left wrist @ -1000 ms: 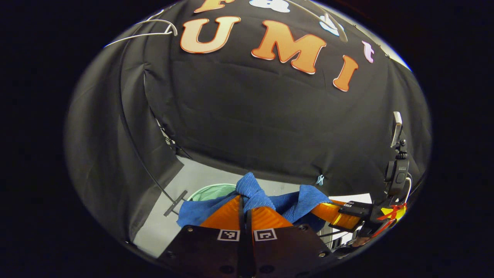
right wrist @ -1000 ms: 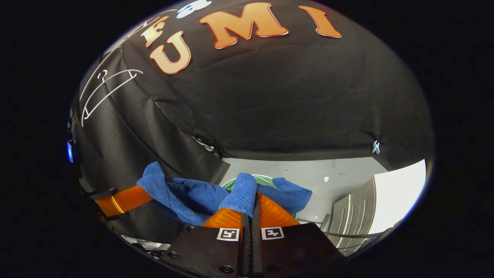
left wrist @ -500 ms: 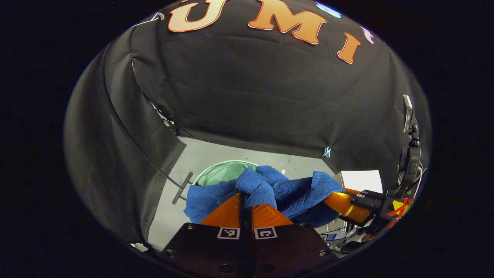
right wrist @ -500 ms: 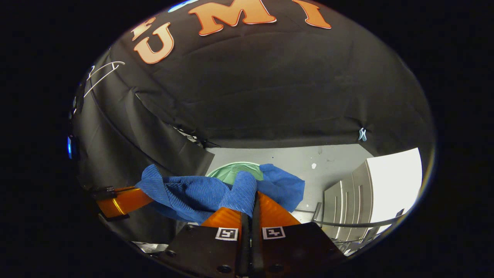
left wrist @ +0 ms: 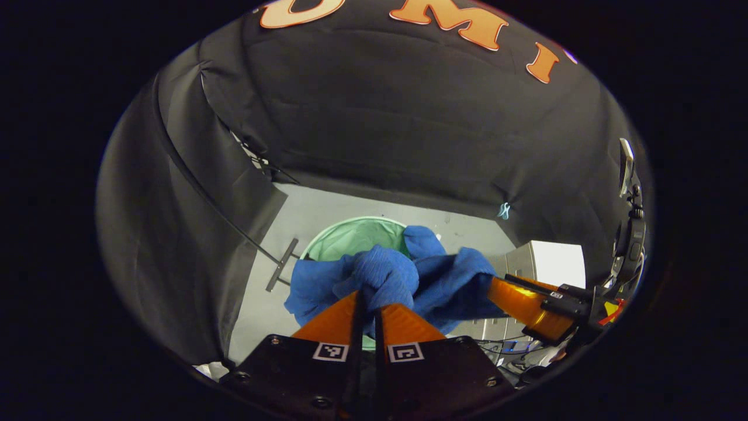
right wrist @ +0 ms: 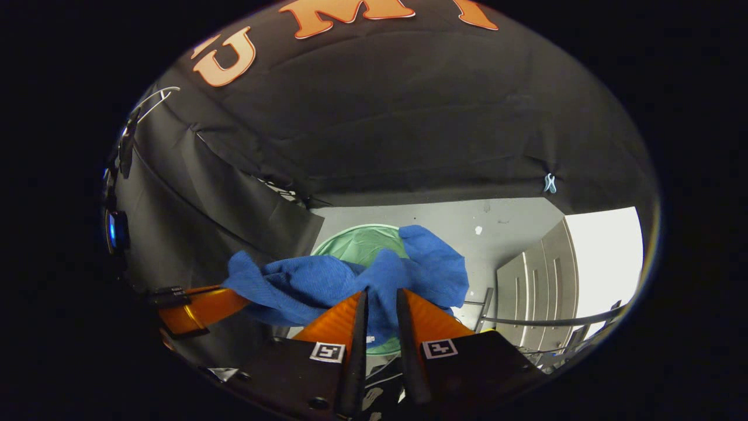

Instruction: Grasp the clothes on the hanger with both hands and then place them into the laundry hamper below.

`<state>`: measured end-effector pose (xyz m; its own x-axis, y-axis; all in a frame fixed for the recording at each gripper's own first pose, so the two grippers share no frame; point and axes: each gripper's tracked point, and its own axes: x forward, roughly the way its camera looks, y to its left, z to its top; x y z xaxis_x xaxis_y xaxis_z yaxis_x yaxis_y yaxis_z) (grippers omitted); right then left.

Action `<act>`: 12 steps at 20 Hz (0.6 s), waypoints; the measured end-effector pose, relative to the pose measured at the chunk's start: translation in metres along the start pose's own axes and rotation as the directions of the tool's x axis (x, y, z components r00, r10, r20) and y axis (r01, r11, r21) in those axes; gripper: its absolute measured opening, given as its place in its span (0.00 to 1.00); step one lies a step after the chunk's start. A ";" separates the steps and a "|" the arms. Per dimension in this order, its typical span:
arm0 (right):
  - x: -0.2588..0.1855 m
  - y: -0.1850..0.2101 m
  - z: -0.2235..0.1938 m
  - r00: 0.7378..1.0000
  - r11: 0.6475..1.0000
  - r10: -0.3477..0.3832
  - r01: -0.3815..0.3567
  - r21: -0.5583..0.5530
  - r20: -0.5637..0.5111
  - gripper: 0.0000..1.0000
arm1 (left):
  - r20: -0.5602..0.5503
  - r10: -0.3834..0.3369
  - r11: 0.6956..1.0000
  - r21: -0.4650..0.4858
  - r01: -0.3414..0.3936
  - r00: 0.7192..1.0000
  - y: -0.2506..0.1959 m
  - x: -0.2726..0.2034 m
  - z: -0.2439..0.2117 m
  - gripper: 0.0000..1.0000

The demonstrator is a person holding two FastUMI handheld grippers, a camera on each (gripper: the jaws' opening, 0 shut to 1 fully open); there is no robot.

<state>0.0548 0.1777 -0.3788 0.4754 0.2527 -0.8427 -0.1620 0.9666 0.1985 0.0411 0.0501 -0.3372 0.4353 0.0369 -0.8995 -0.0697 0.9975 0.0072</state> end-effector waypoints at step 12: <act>0.009 0.007 -0.017 0.998 0.999 -0.034 0.034 -0.011 -0.047 0.81 | -0.067 0.026 0.997 -0.066 -0.031 0.997 0.025 0.006 -0.001 0.83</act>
<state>0.0433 0.1860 -0.3937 0.4391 0.2173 -0.8718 -0.1554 0.9741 0.1645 0.0412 0.0749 -0.3428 0.3718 0.0592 -0.9264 -0.1423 0.9898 0.0061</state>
